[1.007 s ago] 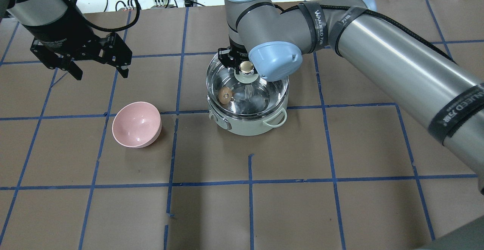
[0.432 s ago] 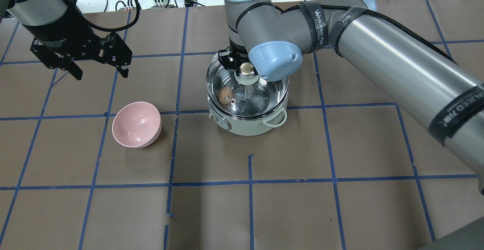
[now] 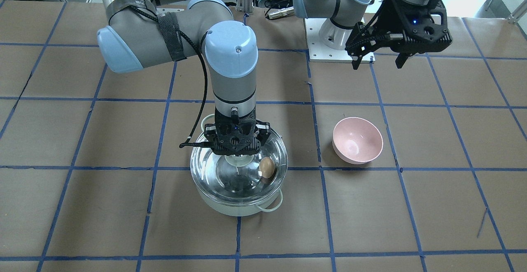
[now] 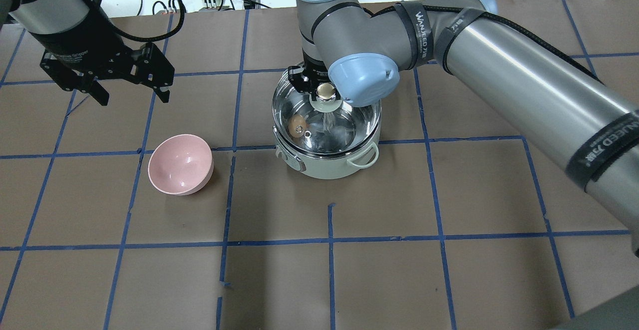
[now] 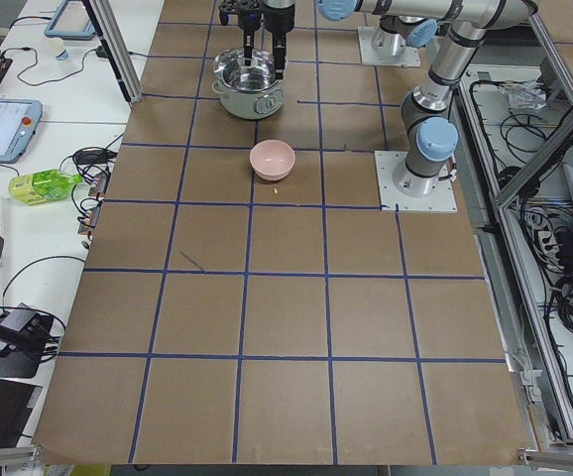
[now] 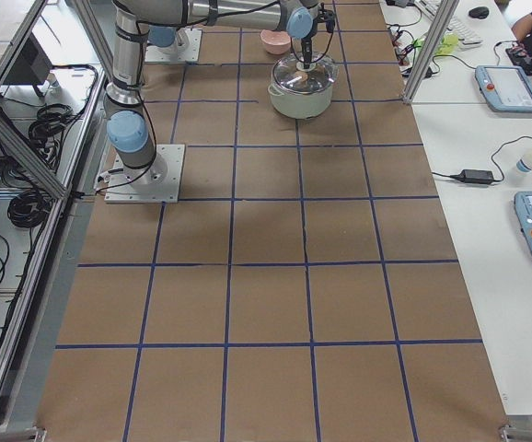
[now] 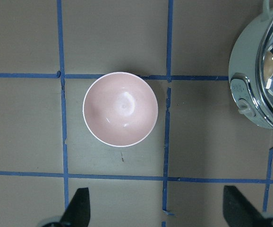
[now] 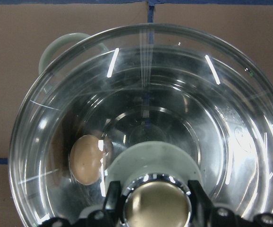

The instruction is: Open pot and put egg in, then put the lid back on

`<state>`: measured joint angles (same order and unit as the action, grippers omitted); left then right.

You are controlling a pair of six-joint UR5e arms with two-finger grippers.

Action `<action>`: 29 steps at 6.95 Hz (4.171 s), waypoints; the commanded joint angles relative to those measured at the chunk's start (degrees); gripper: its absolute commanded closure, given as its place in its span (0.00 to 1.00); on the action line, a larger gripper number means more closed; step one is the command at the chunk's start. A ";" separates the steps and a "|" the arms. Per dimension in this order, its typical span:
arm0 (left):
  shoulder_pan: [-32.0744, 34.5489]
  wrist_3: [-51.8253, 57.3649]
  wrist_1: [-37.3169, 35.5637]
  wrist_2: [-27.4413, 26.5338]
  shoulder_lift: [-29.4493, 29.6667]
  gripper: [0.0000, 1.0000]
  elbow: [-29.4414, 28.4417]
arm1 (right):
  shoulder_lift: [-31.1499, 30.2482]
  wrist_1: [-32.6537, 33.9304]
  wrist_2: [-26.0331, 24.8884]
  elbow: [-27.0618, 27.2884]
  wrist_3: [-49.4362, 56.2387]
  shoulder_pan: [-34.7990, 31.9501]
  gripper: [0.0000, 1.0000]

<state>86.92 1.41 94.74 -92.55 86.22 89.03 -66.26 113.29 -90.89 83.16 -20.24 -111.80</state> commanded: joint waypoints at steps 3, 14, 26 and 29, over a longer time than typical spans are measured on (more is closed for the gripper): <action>-0.09 0.00 0.00 0.09 0.00 0.00 0.00 | -0.09 -1.92 -0.07 -0.54 1.08 0.09 0.82; -0.09 0.00 -0.09 0.09 0.00 0.00 0.00 | -0.01 -2.45 0.46 -0.45 1.08 0.00 0.80; -0.09 0.00 -0.09 0.00 0.00 0.00 0.00 | -18.95 -23.86 -0.33 0.60 17.50 20.34 0.00; -0.09 0.00 -0.09 0.09 0.00 0.00 0.00 | -21.98 -28.83 0.54 1.74 24.11 25.93 0.01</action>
<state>86.84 1.41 94.66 -92.47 86.22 89.03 -87.53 85.31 -90.67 84.15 3.06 -86.79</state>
